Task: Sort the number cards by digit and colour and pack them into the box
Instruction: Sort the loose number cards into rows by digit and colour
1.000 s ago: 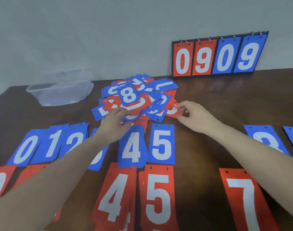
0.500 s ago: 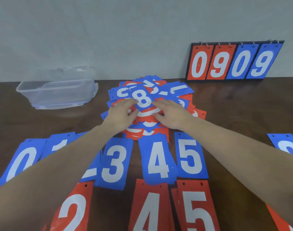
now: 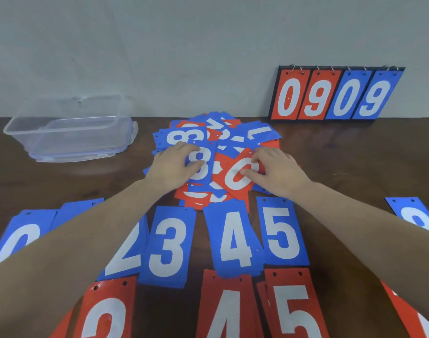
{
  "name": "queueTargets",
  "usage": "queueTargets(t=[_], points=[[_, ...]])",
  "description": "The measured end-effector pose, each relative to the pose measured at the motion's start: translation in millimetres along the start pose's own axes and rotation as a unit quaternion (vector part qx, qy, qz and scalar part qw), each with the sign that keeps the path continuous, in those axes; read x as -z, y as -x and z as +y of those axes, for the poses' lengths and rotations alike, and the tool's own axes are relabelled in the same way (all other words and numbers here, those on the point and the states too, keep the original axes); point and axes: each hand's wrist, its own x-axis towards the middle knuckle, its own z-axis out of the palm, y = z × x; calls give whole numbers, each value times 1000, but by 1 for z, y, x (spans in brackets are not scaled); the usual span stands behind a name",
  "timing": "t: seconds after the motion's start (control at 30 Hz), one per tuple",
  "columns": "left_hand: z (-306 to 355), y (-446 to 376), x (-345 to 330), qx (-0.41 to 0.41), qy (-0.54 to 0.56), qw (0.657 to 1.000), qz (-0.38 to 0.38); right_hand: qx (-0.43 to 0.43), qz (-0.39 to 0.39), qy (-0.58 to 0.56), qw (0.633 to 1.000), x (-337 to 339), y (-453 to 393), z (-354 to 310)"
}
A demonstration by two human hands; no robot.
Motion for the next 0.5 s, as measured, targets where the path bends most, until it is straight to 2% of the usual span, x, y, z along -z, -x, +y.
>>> queueTargets(t=[0.1, 0.17, 0.37, 0.5], points=[[0, -3, -4, 22, -10, 998, -62, -97, -7, -93, 991, -6, -1, -13], [-4, -3, -9, 9, -47, 994, -98, -100, -35, -71, 992, -13, -2, -14], [-4, -5, -11, 9, -57, 994, -90, -100, -36, -54, 993, -13, -6, -12], [7, 0, -4, 21, -60, 994, -89, -105, -1, 13, 994, -10, -2, -18]])
